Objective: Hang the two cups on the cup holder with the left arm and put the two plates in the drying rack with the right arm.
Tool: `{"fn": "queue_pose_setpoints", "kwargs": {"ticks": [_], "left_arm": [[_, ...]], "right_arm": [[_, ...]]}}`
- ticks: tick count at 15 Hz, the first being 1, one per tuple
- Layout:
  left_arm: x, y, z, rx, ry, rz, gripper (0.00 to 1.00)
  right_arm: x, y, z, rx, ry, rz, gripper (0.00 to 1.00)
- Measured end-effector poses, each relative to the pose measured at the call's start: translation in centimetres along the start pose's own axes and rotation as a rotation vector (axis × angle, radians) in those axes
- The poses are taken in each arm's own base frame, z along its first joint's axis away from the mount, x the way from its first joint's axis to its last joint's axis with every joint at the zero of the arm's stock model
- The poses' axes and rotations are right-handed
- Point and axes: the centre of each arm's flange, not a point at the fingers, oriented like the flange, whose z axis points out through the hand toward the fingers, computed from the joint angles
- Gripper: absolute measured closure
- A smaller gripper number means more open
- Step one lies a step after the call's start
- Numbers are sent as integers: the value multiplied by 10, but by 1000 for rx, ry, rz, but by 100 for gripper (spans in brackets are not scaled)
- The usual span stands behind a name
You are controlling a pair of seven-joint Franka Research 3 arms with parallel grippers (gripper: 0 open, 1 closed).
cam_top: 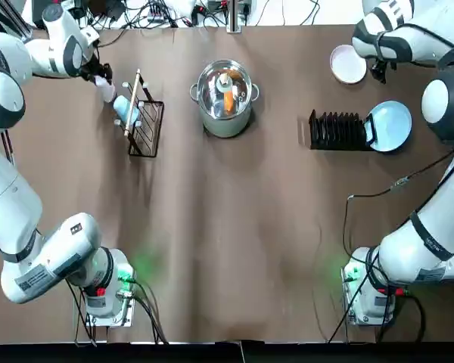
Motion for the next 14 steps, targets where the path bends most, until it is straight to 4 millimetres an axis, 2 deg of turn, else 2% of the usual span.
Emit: {"fn": "queue_pose_setpoints", "kwargs": {"ticks": [2,4,7,9,11,14], "left_arm": [[10,18,-27,-9,18,-66,33],[15,41,-69,0,-14,-163,33],[9,85,-141,6,-49,-308,33],[0,109,-173,30,-67,-377,33],[-11,124,-181,56,-93,-413,33],[-22,131,-168,68,-126,-423,33]], "right_arm": [[1,1,-6,43,26,28,37],[1,3,-10,76,46,52,35],[0,13,-21,108,85,123,31],[-1,21,-28,176,133,181,32],[1,27,-34,251,206,263,31],[1,46,-28,281,285,410,31]]}}
